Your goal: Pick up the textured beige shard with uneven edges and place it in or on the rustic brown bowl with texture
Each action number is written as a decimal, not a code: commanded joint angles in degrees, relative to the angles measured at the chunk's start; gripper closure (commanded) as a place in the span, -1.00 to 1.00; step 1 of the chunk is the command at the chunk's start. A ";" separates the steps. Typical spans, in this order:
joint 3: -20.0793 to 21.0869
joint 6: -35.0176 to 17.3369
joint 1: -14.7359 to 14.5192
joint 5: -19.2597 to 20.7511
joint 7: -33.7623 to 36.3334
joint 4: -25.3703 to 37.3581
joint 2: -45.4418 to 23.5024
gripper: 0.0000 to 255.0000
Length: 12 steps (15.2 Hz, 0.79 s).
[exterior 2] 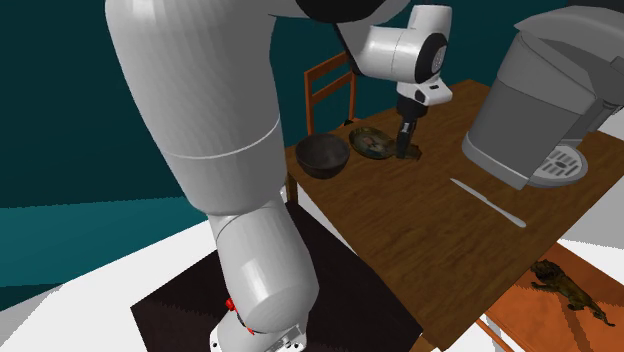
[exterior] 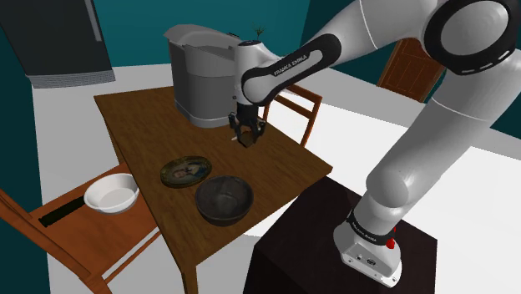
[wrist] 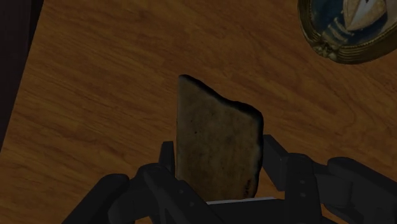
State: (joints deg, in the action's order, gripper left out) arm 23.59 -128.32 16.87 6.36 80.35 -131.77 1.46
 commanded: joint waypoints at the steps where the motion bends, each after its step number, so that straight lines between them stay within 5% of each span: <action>1: -0.02 1.52 -0.02 -0.59 -0.52 0.70 0.90 1.00; 12: 6.65 3.33 -6.48 -5.45 9.26 -3.68 6.99 1.00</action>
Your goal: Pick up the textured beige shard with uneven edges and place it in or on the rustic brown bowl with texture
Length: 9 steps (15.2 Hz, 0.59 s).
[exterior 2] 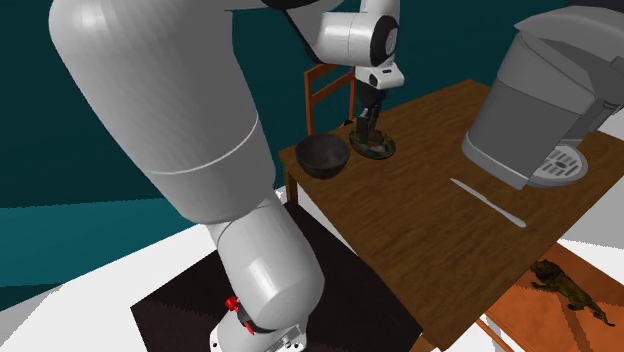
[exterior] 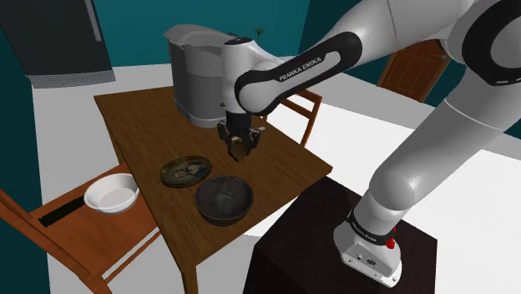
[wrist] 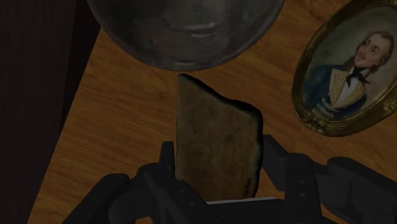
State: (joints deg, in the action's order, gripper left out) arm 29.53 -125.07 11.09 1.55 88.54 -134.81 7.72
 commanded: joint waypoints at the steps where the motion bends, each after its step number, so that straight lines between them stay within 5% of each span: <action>1: 1.52 0.24 -1.44 -1.08 2.31 -0.84 1.08 1.00; 9: 8.73 1.80 -6.92 -3.42 13.51 0.06 1.41 1.00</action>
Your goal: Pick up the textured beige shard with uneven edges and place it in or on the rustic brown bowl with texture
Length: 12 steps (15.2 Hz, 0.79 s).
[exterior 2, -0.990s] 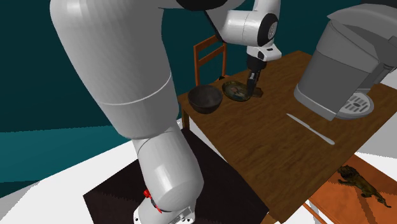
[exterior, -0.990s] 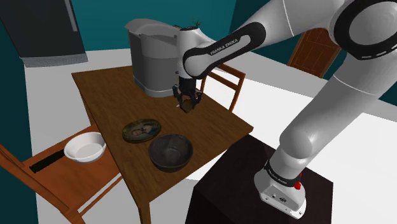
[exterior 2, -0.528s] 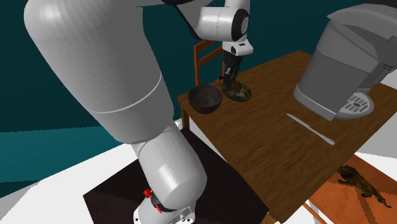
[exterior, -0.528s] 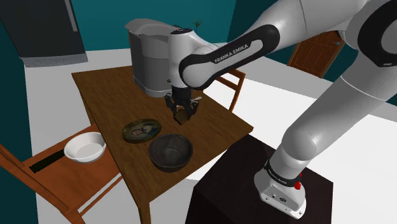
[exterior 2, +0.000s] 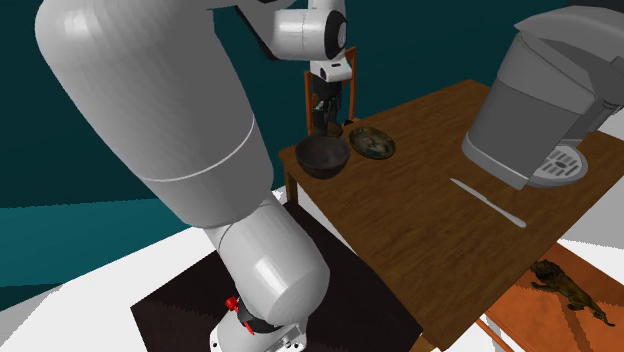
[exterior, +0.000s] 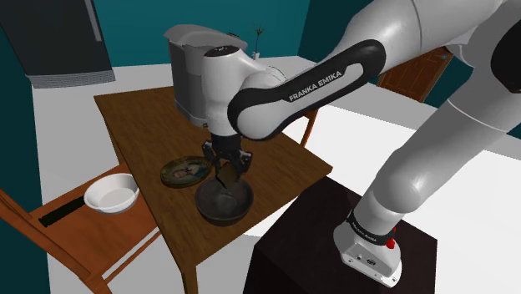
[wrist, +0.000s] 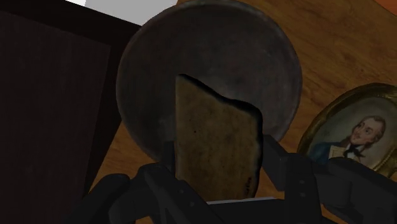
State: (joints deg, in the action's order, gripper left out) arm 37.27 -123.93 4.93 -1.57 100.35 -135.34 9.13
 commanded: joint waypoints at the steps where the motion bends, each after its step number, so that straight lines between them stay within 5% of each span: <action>1: 1.15 -0.16 -0.69 0.04 2.01 0.22 -0.53 1.00; 12: 2.32 -8.92 0.05 5.71 6.74 -3.08 -7.61 1.00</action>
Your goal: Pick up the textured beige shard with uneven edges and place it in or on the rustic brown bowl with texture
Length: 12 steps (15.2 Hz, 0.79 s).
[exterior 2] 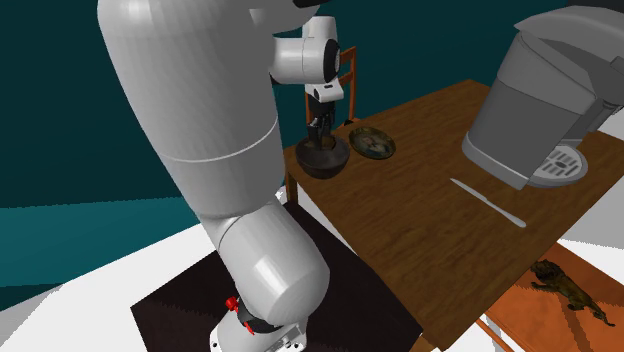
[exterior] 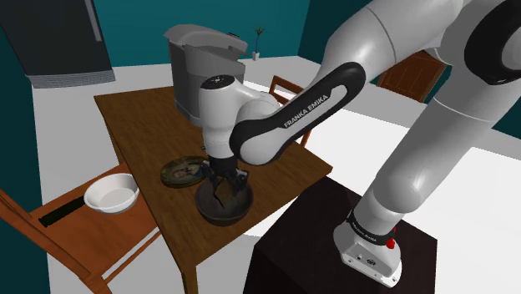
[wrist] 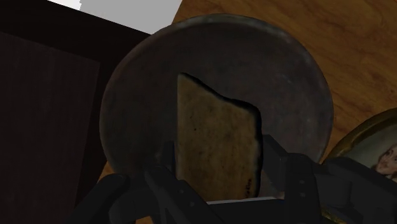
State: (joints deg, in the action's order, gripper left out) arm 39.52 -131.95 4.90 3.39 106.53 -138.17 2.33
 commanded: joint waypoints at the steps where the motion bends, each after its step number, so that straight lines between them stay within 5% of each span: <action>1: 0.09 -1.66 0.12 1.46 1.13 -0.46 -1.57 1.00; 9: 0.07 -2.33 0.12 2.13 1.65 -0.64 -2.25 1.00; 10: 0.07 -2.33 0.12 2.13 1.65 -0.64 -2.25 -1.00; 12: 0.07 -2.33 0.12 2.13 1.65 -0.64 -2.25 -1.00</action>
State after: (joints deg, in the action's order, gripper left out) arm 39.59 -134.28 5.02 5.52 108.18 -138.82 0.08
